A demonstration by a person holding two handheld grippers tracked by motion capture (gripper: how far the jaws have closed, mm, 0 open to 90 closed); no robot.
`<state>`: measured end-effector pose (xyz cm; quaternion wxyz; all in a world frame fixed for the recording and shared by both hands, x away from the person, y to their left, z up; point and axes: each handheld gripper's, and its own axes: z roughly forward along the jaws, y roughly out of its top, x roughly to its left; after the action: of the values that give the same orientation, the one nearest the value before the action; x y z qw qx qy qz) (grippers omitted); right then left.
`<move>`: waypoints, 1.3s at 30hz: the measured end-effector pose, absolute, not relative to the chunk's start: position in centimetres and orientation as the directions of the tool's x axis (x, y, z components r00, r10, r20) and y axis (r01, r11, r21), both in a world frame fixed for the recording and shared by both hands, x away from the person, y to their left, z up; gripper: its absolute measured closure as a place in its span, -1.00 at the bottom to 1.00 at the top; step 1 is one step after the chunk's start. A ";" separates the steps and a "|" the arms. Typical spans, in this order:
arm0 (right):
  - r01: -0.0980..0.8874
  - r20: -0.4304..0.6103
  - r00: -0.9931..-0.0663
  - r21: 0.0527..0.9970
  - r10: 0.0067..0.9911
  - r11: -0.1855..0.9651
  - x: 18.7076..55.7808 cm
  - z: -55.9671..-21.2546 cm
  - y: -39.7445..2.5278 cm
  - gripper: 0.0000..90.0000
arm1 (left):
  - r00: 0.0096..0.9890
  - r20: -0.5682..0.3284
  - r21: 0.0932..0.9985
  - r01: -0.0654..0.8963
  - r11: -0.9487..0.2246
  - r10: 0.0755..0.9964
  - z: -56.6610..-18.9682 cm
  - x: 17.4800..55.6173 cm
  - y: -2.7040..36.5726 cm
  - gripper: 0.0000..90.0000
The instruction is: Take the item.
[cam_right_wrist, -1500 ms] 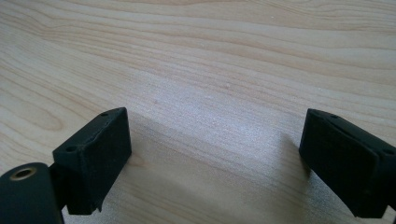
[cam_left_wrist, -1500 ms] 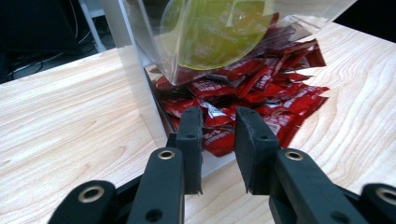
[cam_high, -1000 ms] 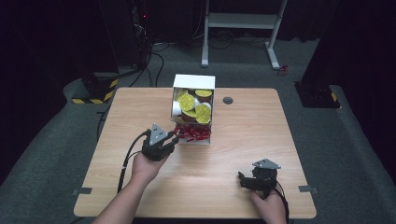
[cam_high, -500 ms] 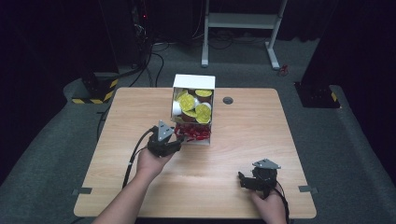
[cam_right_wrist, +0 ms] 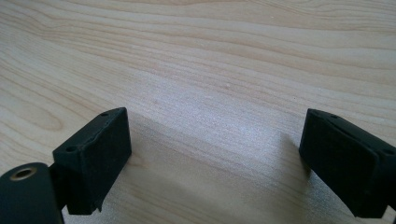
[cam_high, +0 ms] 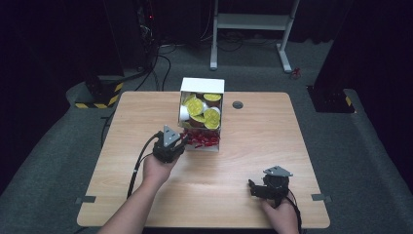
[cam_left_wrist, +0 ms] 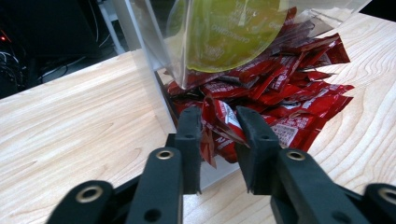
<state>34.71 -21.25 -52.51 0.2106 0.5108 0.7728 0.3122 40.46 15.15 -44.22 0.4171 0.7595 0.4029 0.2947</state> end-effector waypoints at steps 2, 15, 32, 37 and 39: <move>0.657 -0.008 -0.390 0.698 0.921 0.285 34.7 -52.5 -21.3 -0.80 | 0.500 0.107 0.872 0.367 -0.323 0.859 -44.3 40.5 15.2 0.68; 0.658 -0.006 -0.389 0.697 0.921 0.283 34.7 -52.5 -21.2 -0.80 | 0.522 0.108 0.877 0.351 -0.328 0.846 -44.4 40.5 15.7 0.81; 0.658 -0.007 -0.389 0.698 0.921 0.284 34.7 -52.5 -21.3 -0.80 | 0.533 0.080 0.896 0.332 -0.295 0.842 -43.9 39.5 16.6 0.83; 0.659 -0.006 -0.389 0.697 0.921 0.283 34.7 -52.5 -21.2 -0.80 | 0.537 0.071 0.903 0.324 -0.283 0.841 -43.7 38.9 16.8 0.83; 0.658 -0.008 -0.390 0.698 0.921 0.284 34.7 -52.5 -21.3 -0.80 | 0.537 0.069 0.904 0.323 -0.281 0.840 -43.7 38.8 16.9 0.83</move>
<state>34.71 -21.25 -52.51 0.2109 0.5105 0.7730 0.3120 38.76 16.90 -43.65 0.4565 0.7485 0.3887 0.2833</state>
